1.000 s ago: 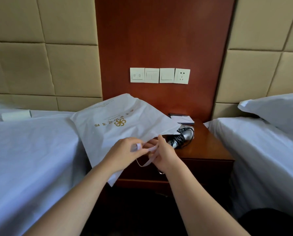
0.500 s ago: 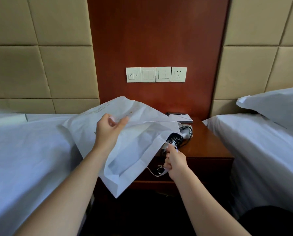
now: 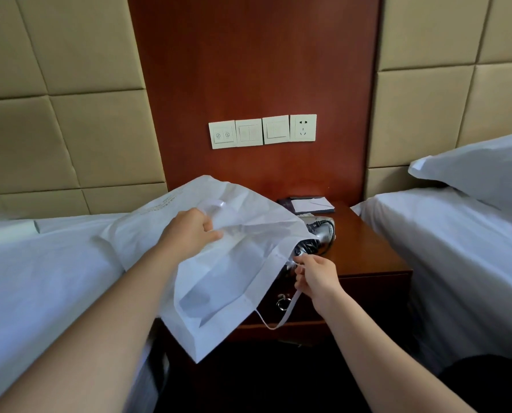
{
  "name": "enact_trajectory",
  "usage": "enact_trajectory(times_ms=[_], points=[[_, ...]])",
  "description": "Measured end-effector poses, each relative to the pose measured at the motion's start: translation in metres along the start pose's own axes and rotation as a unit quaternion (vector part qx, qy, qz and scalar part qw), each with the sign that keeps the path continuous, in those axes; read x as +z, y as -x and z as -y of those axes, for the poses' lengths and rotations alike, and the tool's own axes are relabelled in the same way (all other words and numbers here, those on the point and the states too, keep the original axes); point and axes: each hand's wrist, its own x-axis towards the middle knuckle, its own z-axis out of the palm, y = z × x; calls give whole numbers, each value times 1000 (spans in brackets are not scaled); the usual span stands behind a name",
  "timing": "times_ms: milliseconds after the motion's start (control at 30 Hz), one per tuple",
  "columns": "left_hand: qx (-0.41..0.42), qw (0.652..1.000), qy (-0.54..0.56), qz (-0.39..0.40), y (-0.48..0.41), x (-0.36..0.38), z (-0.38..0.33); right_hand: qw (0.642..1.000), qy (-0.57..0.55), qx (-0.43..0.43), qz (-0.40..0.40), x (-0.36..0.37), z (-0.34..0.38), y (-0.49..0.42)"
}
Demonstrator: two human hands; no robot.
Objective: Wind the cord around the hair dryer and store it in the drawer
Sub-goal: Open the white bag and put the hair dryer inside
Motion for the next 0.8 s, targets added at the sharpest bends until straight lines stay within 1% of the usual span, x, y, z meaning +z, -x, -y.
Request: enact_trajectory(times_ms=[67, 133, 200, 300, 400, 500, 600, 667, 733, 800], points=[[8, 999, 36, -10, -6, -3, -3, 994, 84, -52, -45, -1, 2, -10], [16, 997, 64, -34, -10, -4, -5, 976, 164, -99, -101, -5, 7, -16], [17, 995, 73, -63, -15, -5, -4, 963, 199, -117, -142, -10, 12, -24], [10, 991, 95, -93, -23, -8, 5, 966, 207, -73, -135, -11, 18, -41], [-23, 986, 116, -117, -30, -9, 20, 972, 200, -35, -121, -3, 20, -52], [-60, 982, 117, -135, -34, -9, 31, 969, 196, -31, -147, 10, 21, -54], [-62, 981, 132, -129, -35, -9, 36, 967, 192, -38, -162, 19, 22, -53], [-57, 981, 140, -126, -36, -9, 38, 957, 231, -56, -164, 20, 27, -55], [-53, 980, 145, -123, -38, -9, 40, 941, 302, -71, -138, 19, 32, -60], [-53, 980, 154, -117, -40, -7, 40, 918, 378, -66, -105, 19, 35, -64]])
